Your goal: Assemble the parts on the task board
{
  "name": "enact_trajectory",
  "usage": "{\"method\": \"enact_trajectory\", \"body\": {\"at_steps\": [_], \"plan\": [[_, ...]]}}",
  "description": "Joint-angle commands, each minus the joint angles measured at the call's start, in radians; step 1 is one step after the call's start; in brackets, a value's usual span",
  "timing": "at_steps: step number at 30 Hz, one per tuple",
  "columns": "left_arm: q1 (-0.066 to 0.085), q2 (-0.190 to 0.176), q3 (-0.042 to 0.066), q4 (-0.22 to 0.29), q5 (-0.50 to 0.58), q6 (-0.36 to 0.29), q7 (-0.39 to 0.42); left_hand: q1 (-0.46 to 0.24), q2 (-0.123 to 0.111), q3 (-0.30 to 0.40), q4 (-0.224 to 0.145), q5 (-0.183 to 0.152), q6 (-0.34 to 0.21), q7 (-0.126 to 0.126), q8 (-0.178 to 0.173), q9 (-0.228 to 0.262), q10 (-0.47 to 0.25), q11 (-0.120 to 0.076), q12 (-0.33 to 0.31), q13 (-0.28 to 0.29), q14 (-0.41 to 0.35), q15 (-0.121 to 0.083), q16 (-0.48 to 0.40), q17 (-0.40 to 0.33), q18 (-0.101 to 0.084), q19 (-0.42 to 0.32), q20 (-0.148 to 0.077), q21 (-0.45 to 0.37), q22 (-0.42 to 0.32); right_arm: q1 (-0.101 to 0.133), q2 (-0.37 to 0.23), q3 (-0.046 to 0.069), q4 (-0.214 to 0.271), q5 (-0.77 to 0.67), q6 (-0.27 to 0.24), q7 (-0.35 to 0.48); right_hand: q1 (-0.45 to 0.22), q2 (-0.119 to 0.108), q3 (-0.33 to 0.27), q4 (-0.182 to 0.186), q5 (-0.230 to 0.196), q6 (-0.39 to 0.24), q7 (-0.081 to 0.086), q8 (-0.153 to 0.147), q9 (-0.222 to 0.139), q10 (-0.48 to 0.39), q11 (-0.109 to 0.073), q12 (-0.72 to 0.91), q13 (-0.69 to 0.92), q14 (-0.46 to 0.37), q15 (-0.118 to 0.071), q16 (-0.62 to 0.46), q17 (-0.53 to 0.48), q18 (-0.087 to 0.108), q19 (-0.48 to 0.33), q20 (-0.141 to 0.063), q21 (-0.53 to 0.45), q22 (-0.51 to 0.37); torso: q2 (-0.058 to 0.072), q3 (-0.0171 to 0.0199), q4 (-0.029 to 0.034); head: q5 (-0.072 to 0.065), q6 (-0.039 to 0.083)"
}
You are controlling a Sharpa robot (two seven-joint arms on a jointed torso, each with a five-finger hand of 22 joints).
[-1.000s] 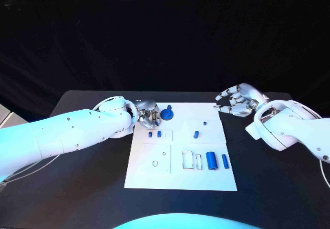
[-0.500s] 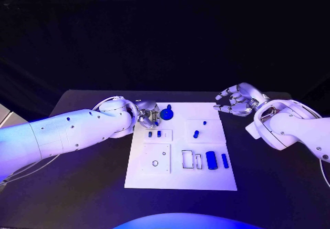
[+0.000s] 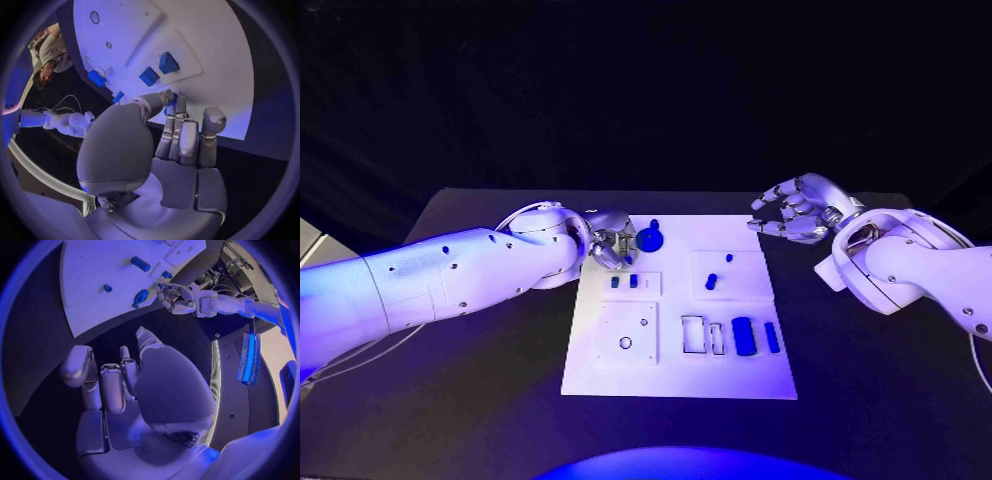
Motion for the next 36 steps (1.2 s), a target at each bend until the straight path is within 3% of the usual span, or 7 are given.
{"method": "enact_trajectory", "body": {"at_steps": [1,13,27,36], "plan": [[-0.003,0.004,-0.004,-0.001,-0.014,0.037,-0.005,-0.01,0.0,-0.004,0.0,-0.001,0.002,-0.001,-0.006,-0.002,0.007,0.002,-0.004,0.0,0.004,-0.001,0.003,-0.001,-0.006,0.002,-0.002,-0.006,-0.003,-0.001,0.0,0.0,0.0,-0.01,0.012,0.004,-0.005,-0.005,0.007,0.002,0.005,-0.007,0.001,0.006,-0.001,0.004,-0.001,0.001,0.069,0.042,-0.007,-0.003,0.011,0.011,0.001,-0.001,-0.003,-0.001,-0.001,0.0004,-0.001,0.0,0.0],[-0.005,0.002,-0.006,-0.002,-0.012,0.021,-0.005,-0.016,-0.005,-0.001,0.003,-0.001,-0.007,0.0,-0.017,-0.003,0.009,0.003,-0.012,0.001,0.002,-0.001,0.002,-0.004,-0.005,0.0,-0.003,-0.011,-0.008,-0.001,0.0,0.0,0.0,-0.01,0.014,0.004,-0.005,-0.005,0.007,0.002,0.005,-0.007,0.001,0.006,-0.001,0.004,-0.001,0.001,0.069,0.042,-0.007,-0.003,0.011,0.011,0.001,-0.001,-0.003,-0.001,0.0,0.0001,-0.0003,0.001,-0.001],[-0.008,-0.007,-0.006,0.003,-0.003,-0.004,0.0,-0.039,-0.033,0.003,0.011,-0.001,-0.096,0.003,-0.097,-0.014,0.011,0.006,-0.045,0.007,-0.008,0.003,-0.003,-0.023,-0.002,-0.008,0.0,-0.035,-0.028,-0.002,-0.001,0.0,-0.001,-0.01,0.006,0.009,-0.006,-0.006,0.007,0.002,0.005,-0.008,0.001,0.006,-0.001,0.006,-0.001,0.003,0.07,0.042,-0.007,-0.003,0.012,0.01,0.003,-0.001,-0.001,0.0,0.0,-0.0004,0.0,0.001,-0.001],[-0.009,-0.012,-0.005,0.001,0.0,-0.014,-0.001,-0.042,-0.035,-0.001,0.009,-0.001,-0.115,0.002,-0.111,-0.016,0.016,0.005,-0.052,0.009,-0.008,0.002,-0.003,-0.023,-0.002,-0.006,0.0,-0.036,-0.028,-0.003,0.0,0.0,-0.001,-0.01,0.006,0.009,-0.006,-0.006,0.007,0.002,0.005,-0.008,0.001,0.007,-0.001,0.006,-0.001,0.003,0.07,0.042,-0.007,-0.003,0.012,0.01,0.003,-0.001,-0.002,0.0,0.0,-0.0003,-0.0001,0.001,-0.001]]}}
